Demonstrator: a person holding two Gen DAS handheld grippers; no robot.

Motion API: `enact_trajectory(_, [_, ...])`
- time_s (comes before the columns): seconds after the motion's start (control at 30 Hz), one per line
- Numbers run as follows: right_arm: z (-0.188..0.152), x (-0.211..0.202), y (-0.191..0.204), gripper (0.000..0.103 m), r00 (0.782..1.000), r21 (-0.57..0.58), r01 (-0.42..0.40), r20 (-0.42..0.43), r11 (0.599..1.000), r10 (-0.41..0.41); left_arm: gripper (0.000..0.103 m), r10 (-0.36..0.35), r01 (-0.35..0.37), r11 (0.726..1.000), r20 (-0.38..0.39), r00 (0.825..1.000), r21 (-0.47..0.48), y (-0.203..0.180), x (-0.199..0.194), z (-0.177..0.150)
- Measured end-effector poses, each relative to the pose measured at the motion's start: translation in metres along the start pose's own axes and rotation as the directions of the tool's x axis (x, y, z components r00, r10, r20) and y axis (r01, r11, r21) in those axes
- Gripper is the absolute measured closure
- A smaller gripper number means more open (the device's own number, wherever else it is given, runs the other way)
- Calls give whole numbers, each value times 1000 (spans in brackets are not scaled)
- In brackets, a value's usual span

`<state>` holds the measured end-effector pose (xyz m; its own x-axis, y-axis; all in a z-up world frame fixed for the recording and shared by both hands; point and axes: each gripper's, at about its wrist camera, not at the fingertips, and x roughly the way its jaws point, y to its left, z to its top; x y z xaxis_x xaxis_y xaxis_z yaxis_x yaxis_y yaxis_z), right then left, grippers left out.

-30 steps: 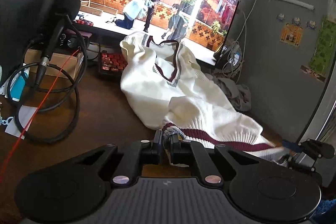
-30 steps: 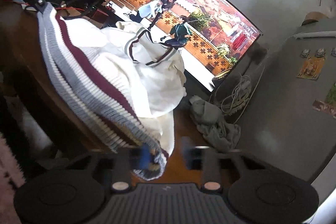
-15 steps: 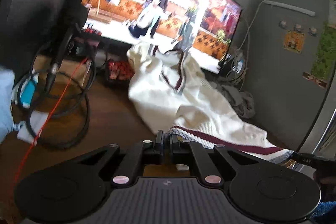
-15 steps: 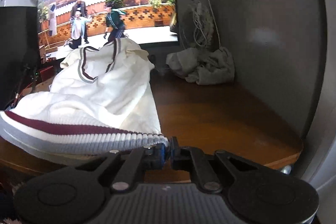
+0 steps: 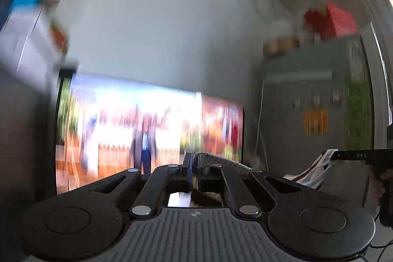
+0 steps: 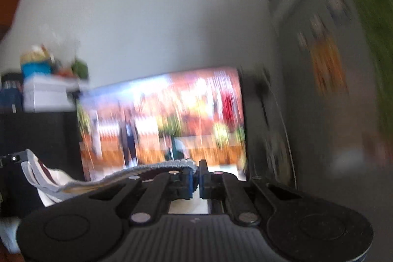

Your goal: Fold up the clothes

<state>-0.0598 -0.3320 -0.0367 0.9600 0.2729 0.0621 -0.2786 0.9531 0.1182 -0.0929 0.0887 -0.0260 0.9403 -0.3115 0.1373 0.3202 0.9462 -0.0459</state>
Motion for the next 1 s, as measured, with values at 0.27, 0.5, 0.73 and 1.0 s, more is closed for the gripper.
enact_trajectory(0.27, [171,36,20,100,985,-90,128,126,988,-116,100,126,-146,979,142,982,140,-14,57,174])
enact_trajectory(0.5, [217,64,36,100,991,-126,132,8,983,-132,101,253,-250,961,-16,967,116,-12,109,226])
enact_trajectory(0.73, [224,88,23,100,976,-99,204,-62,974,-210,103,216,-231,964,-123,969,-133,23,123,232])
enact_trajectory(1.0, [216,124,7,100,978,-77,171,-106,982,-179,103,121,-149,981,-208,971,-123,23,148,209])
